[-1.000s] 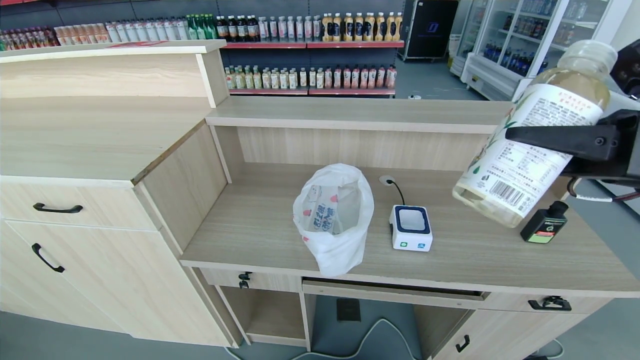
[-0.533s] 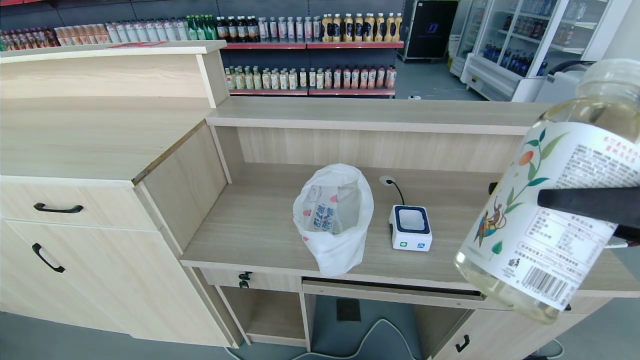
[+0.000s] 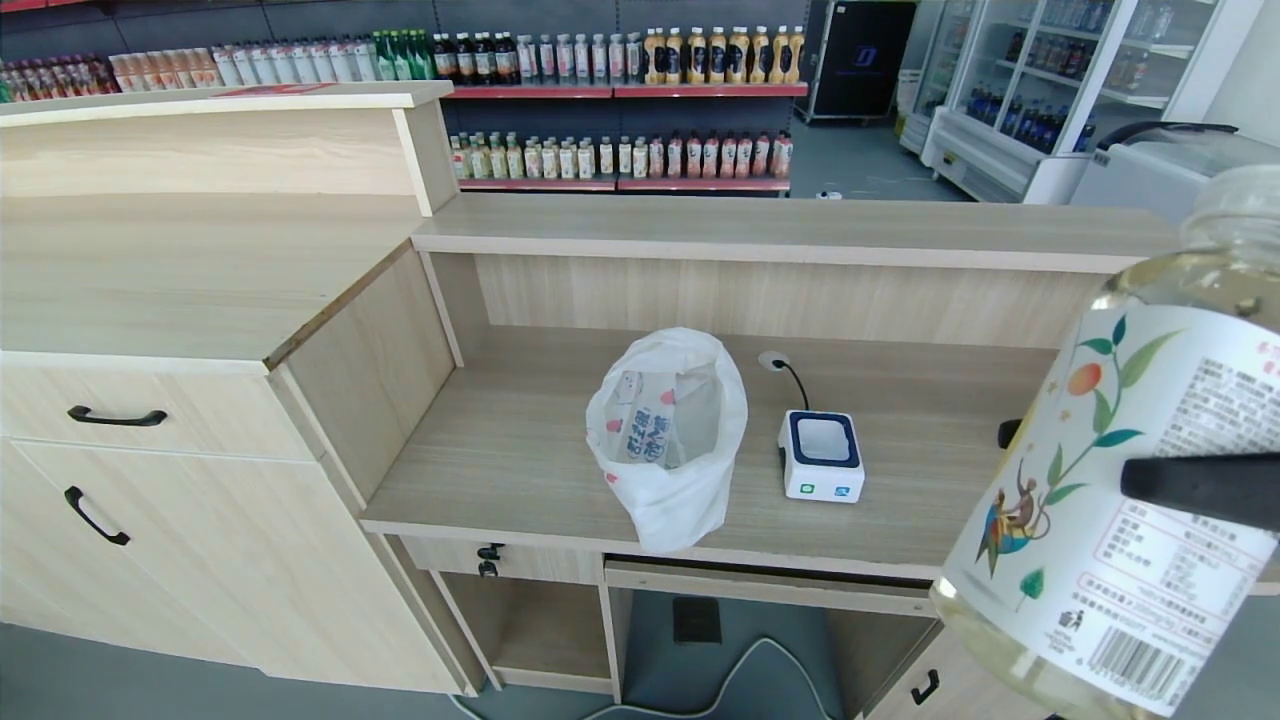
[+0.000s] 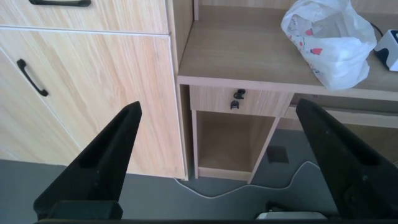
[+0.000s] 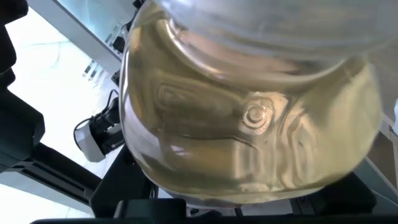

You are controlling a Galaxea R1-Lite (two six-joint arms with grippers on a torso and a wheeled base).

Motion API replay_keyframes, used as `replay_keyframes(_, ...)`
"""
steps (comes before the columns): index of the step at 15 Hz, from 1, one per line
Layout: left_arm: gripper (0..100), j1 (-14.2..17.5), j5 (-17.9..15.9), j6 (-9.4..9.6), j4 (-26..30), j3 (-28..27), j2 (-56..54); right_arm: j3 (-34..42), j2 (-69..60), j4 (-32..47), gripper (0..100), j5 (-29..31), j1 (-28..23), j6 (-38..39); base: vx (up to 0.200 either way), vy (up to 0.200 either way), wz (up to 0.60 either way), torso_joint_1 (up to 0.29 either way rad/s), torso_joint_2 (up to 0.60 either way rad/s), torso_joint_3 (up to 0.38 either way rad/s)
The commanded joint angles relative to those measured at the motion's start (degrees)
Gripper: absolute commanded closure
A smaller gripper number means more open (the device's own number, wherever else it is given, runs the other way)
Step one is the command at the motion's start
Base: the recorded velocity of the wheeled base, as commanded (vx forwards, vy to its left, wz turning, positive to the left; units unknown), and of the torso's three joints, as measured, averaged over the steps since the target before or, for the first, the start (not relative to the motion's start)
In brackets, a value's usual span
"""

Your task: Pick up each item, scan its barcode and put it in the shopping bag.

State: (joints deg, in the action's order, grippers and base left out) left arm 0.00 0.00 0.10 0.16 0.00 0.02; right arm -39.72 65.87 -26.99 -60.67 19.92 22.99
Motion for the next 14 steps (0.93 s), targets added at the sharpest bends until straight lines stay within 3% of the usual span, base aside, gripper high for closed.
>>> replay_keyframes(1,0,0.00,0.00,-0.01,0.02,0.00,-0.02,1.13,-0.65,0.01,100,0.03,0.03,-0.05,0.000,0.000,0.00,0.000,0.00,0.000)
replay_keyframes(14,0,0.00,0.00,-0.01,0.02,0.00,-0.02,1.31,-0.48,-0.08,100,0.38,-1.46,-1.19,0.000,0.000,0.00,0.000,0.00,0.000)
